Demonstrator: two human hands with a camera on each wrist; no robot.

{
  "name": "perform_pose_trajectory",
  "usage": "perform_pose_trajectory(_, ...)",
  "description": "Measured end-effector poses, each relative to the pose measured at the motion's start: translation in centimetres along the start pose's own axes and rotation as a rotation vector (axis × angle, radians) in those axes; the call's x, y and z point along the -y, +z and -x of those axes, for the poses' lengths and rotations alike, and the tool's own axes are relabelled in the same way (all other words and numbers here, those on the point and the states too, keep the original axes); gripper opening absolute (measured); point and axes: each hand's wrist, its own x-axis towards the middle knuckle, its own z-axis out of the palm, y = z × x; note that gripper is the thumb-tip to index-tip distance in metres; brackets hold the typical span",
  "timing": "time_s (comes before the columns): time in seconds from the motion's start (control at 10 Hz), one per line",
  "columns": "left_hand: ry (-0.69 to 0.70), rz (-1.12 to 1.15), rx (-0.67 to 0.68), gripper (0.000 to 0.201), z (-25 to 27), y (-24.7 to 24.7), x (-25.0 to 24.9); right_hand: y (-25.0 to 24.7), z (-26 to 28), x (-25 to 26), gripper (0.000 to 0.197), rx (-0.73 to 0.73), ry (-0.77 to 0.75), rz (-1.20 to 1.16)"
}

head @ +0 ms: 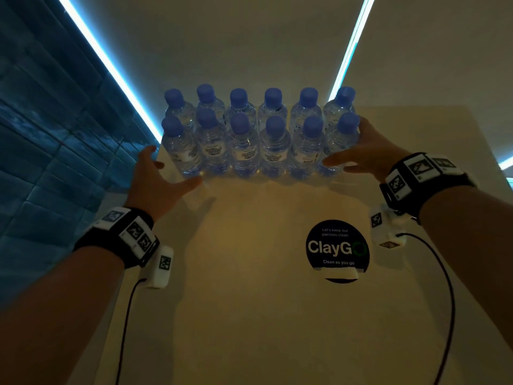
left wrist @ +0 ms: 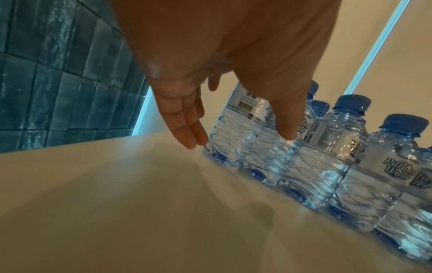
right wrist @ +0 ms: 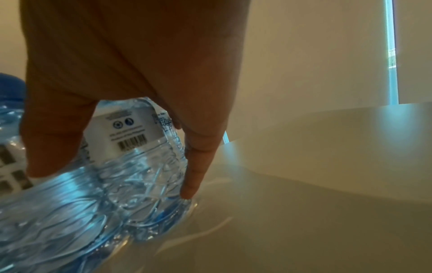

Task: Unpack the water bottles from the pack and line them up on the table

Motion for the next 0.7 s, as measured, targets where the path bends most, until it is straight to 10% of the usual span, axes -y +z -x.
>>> perform_pose_trajectory(0.4,-0.084,-0.028,0.041,0.094,0.5,0.7,-1.8,-0.2,-0.3,-0.7,0.104,-0.066,-0.013,0.037)
perform_pose_trajectory(0.7,0.116,-0.327,0.058,0.044,4.3,-1.5,-4.7,-1.9,3.6,-1.3,0.105,0.098,0.25,0.942)
